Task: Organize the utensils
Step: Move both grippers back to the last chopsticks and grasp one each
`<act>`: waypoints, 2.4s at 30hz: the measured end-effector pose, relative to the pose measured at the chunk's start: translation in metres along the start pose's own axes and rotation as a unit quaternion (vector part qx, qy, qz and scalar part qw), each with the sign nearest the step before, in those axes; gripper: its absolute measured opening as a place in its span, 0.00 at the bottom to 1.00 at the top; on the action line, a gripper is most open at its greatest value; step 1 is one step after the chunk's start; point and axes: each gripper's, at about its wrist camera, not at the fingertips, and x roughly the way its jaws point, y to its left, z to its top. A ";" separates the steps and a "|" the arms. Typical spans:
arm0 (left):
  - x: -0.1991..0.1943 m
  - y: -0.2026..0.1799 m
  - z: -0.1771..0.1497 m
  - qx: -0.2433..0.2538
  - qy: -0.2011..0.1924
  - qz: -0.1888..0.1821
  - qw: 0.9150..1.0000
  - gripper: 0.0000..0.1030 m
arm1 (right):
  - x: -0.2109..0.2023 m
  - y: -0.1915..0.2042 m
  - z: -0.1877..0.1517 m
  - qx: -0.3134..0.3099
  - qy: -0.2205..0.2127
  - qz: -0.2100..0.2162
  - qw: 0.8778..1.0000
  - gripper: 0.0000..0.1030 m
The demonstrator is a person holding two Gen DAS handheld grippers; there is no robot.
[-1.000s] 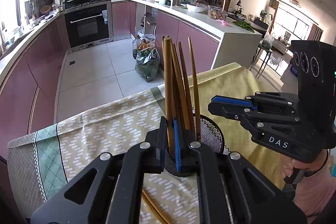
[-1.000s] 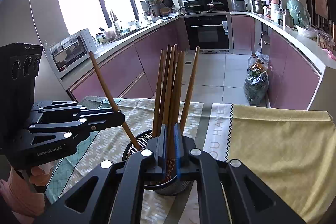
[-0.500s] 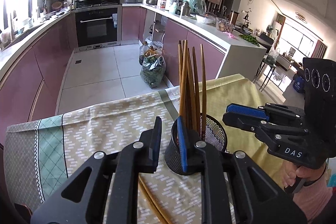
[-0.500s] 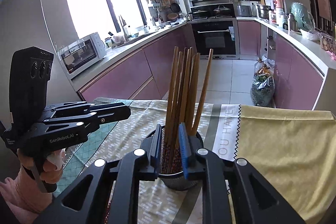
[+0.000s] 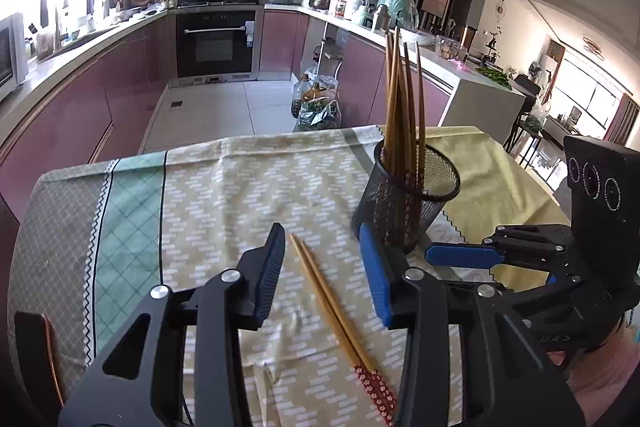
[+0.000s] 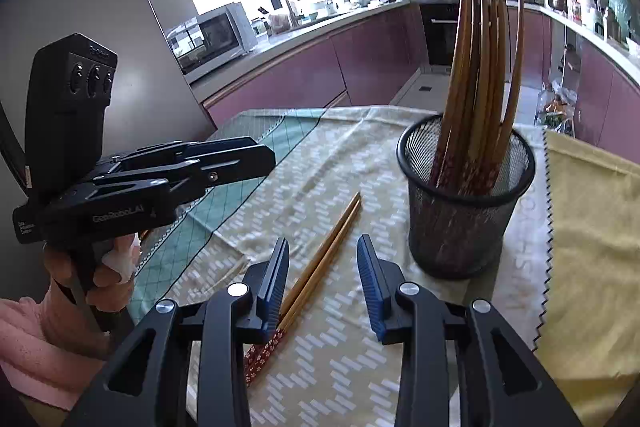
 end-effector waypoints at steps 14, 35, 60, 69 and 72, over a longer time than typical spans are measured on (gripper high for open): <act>0.017 0.024 -0.051 -0.040 0.051 0.019 0.998 0.42 | 0.050 0.015 -0.026 0.009 0.063 -0.020 0.998 0.32; 0.029 0.025 -0.060 -0.036 0.070 0.009 0.997 0.42 | 0.057 0.022 -0.025 -0.013 0.070 -0.066 0.995 0.32; 0.056 -0.006 -0.062 0.023 0.113 0.004 0.993 0.41 | 0.048 0.001 -0.025 0.014 0.079 -0.077 0.994 0.26; 0.070 -0.012 -0.061 0.039 0.126 0.016 0.991 0.39 | 0.047 -0.003 -0.025 0.016 0.079 -0.082 0.993 0.26; 0.073 -0.011 -0.059 0.037 0.128 0.020 0.991 0.37 | 0.048 -0.003 -0.025 0.011 0.080 -0.087 0.993 0.25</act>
